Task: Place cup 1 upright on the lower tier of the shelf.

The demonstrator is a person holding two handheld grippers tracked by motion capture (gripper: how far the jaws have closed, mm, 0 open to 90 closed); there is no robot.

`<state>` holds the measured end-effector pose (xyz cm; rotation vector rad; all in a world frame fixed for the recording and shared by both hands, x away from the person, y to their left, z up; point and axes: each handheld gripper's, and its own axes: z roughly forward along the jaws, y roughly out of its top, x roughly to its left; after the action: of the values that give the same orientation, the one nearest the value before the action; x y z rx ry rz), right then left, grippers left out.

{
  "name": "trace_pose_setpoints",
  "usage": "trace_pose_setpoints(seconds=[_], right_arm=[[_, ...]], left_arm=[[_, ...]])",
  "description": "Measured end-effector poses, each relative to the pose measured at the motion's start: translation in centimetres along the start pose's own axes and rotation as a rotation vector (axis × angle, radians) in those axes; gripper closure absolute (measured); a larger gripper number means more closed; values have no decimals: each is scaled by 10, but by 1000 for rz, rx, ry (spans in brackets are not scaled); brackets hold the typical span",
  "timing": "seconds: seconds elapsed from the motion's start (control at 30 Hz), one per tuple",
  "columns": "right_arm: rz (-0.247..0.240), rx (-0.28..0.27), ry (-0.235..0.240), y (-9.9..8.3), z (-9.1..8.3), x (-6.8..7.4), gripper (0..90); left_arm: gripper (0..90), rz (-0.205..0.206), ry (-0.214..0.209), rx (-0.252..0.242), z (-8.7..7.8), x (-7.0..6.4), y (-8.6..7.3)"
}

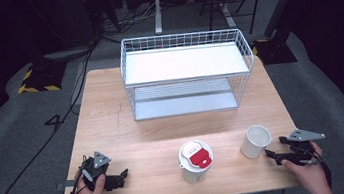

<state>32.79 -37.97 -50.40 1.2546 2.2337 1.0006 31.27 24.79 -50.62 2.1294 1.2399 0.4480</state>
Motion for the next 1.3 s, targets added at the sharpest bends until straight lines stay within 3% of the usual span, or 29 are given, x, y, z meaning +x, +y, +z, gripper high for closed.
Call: trace_pose_setpoints(seconds=[0.27,0.57,0.67,0.8,0.97,1.07,1.23,1.3], right_arm=[[4,-55,15,-4,-22,-2,191],[3,-101,37,-5,-36,6,184],[-8,-130,54,-3,-42,10,178],[-48,-186,113,4,-50,20,176],[-136,-223,156,14,-51,30,163],[-149,-232,175,17,-47,34,160],[-129,-231,172,19,-41,35,158],[-150,-232,157,21,-37,36,159]], left_arm=[[1,-5,-5,0,3,-1,3],[1,-9,-3,0,3,-2,3],[1,-10,-4,0,3,-2,3],[1,-10,-4,-1,3,-2,4],[2,-9,-3,0,3,-2,3],[2,-8,-3,0,3,-2,3],[2,-8,-3,0,3,-2,4],[2,-9,-3,0,3,-2,3]])
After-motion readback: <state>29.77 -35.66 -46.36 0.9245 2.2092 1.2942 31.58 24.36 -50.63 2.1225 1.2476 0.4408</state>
